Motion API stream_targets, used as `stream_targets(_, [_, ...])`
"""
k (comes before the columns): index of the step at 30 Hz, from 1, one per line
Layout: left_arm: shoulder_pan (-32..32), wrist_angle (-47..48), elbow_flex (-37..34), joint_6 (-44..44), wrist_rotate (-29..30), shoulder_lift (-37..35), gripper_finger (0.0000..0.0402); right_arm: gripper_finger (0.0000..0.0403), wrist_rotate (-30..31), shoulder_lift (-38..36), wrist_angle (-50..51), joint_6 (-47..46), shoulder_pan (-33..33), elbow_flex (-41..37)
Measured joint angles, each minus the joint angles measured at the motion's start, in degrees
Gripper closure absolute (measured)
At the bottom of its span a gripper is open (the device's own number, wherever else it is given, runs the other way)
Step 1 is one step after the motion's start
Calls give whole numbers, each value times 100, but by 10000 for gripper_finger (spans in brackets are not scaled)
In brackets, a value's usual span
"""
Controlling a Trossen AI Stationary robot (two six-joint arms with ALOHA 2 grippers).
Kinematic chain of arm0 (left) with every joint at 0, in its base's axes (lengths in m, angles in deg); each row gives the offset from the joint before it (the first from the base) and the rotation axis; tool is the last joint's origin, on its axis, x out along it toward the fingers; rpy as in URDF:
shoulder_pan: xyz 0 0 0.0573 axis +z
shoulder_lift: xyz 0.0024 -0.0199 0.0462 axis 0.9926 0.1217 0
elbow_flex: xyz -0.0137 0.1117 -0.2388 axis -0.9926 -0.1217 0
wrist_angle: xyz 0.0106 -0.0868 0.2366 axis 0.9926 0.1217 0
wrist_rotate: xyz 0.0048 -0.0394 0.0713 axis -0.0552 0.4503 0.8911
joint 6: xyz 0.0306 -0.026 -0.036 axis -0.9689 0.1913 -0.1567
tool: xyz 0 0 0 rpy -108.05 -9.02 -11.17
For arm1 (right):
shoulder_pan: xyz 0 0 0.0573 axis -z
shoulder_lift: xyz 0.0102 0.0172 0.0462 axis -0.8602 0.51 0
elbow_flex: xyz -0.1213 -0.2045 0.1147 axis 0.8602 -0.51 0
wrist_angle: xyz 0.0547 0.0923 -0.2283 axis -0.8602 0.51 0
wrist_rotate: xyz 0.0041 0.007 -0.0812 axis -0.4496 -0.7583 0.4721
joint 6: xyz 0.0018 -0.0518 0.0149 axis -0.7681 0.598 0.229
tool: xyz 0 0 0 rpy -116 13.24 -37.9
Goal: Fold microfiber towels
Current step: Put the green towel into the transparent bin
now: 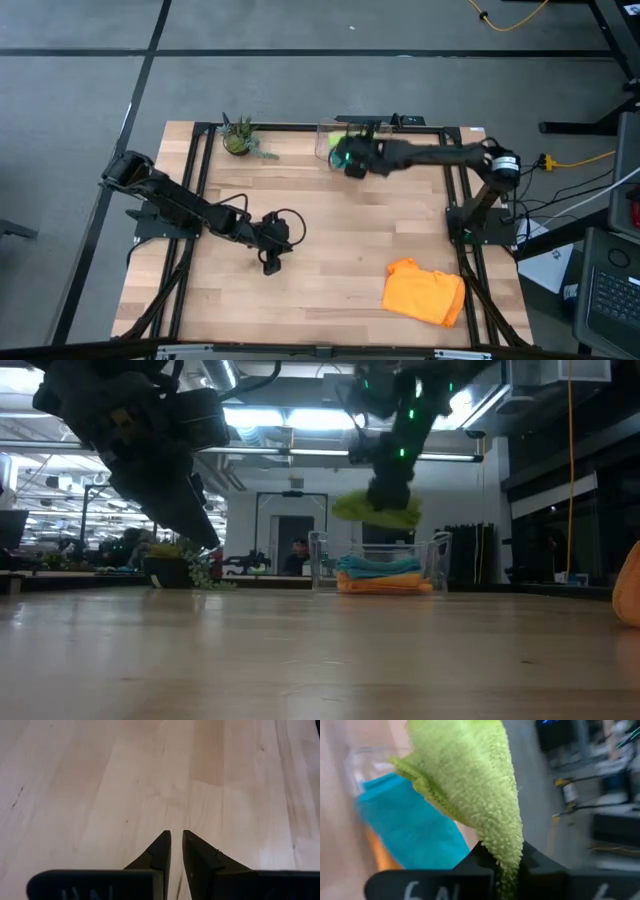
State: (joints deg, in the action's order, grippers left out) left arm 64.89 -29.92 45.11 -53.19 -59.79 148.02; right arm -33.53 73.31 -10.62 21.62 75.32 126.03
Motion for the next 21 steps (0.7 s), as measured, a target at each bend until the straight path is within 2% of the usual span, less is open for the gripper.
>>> stream_targets(4, [74,5,0,-35,9,0,360,386,-811,4,-670,-34,597,-406])
stream_targets(6, [103,6,0,-106,8,0,360,386,-869,6,-906,49,662,-559])
stream_targets(9, [132,22,0,-144,8,0,360,386,-1422,5,-999,98,711,-745])
stream_targets(11, [147,22,0,-149,8,0,360,385,-1586,6,-996,98,715,-874])
stream_targets(16, [150,20,0,-149,6,0,360,342,-1426,5,-1181,-26,715,-1160])
stream_targets(21, [150,20,0,-146,4,0,360,290,-1727,4,-1124,-128,707,-1186])
